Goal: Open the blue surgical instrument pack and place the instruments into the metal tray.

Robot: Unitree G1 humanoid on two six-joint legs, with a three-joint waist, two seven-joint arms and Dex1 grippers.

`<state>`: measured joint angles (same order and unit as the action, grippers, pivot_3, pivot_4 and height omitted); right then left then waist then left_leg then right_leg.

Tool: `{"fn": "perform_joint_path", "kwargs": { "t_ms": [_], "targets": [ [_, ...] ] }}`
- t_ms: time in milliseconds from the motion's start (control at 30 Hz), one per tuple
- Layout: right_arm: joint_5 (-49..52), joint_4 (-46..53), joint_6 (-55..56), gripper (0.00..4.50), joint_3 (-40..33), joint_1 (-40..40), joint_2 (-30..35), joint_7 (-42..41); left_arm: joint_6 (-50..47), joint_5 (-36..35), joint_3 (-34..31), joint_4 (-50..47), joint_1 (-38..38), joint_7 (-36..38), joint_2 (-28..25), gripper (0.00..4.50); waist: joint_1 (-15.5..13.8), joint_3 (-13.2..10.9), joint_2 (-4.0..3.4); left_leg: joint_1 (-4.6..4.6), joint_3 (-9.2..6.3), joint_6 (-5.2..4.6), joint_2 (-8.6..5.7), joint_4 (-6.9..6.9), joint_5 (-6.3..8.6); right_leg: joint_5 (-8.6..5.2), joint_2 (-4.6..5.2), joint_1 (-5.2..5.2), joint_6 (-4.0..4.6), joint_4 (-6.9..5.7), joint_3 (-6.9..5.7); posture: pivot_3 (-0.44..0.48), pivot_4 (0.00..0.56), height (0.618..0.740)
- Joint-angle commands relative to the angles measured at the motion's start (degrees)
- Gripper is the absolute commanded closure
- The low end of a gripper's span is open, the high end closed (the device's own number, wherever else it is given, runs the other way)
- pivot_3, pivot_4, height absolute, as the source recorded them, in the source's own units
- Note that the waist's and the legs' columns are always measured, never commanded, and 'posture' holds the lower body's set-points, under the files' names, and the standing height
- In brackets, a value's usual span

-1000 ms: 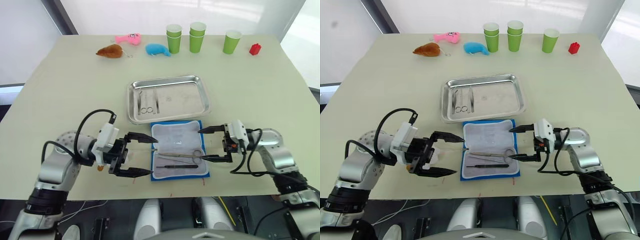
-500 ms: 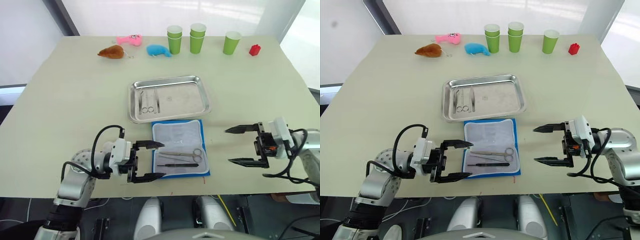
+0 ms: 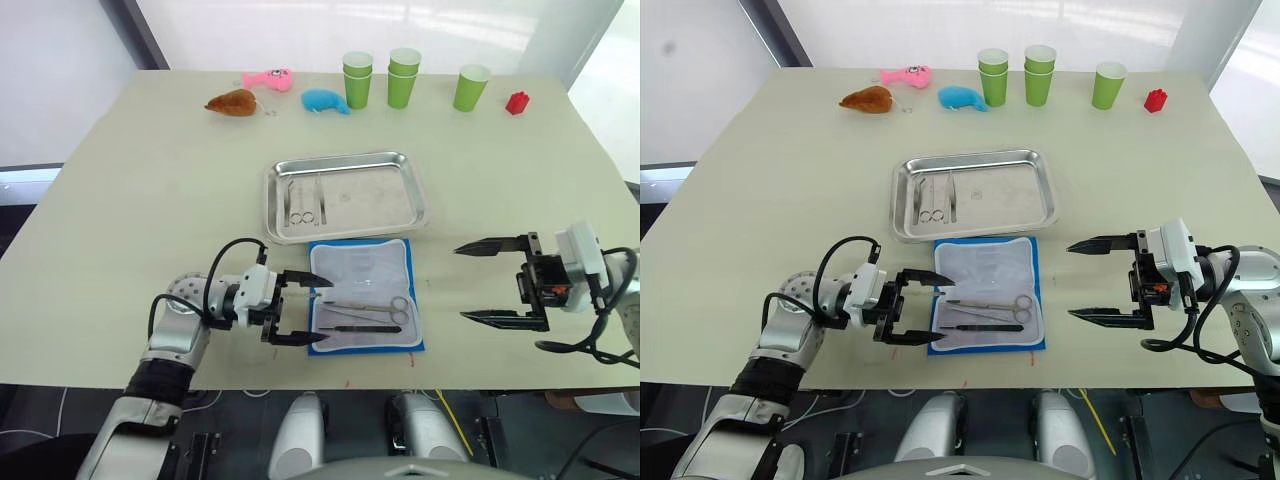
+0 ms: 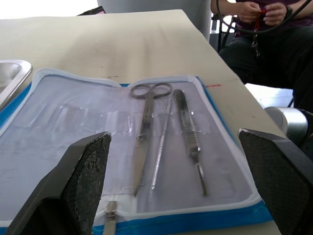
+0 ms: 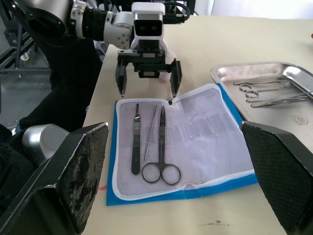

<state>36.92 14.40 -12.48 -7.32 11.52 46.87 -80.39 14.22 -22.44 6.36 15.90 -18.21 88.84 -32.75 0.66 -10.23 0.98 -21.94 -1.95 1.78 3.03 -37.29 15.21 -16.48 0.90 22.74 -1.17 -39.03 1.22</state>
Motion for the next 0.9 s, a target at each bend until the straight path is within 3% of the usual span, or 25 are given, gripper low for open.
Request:
{"fn": "perform_joint_path", "kwargs": {
  "t_ms": [33,233,467,900],
  "targets": [
    [2.09,2.73,-1.04,0.00,-1.97,0.55,0.54,1.08,2.95,0.58,0.66,4.06,-2.53,3.31,0.48,0.09,-0.01,0.00,0.00,0.00,-0.01,0.00,0.00,-0.02,0.00,0.00,0.00,0.00,0.00,-0.04,-0.01,0.000,0.150,0.740],
    [2.93,5.09,-2.63,0.00,-1.20,0.98,0.47,2.67,6.32,0.44,5.28,8.40,-5.90,3.66,-0.59,0.09,0.02,0.00,0.00,0.05,-0.01,-0.01,-0.01,-0.14,-0.01,0.01,0.00,0.00,0.01,-0.27,0.00,0.000,0.150,0.740],
    [2.45,5.94,-2.67,0.00,-1.05,0.56,0.48,3.21,5.90,-1.26,9.32,6.39,-4.55,3.66,-1.57,0.09,0.06,0.01,-0.01,0.10,-0.01,-0.02,-0.02,-0.17,-0.02,0.00,0.00,0.00,0.01,-0.42,0.03,0.000,0.150,0.740],
    [4.77,10.81,-6.74,0.00,-0.91,1.03,0.89,5.17,2.51,7.68,11.46,6.72,-1.12,0.37,-1.17,0.09,0.08,0.10,-0.17,0.17,0.02,-0.02,-0.03,-0.18,-0.02,0.00,-0.01,0.00,0.01,-0.49,0.08,0.000,0.150,0.740]
  ]
}}
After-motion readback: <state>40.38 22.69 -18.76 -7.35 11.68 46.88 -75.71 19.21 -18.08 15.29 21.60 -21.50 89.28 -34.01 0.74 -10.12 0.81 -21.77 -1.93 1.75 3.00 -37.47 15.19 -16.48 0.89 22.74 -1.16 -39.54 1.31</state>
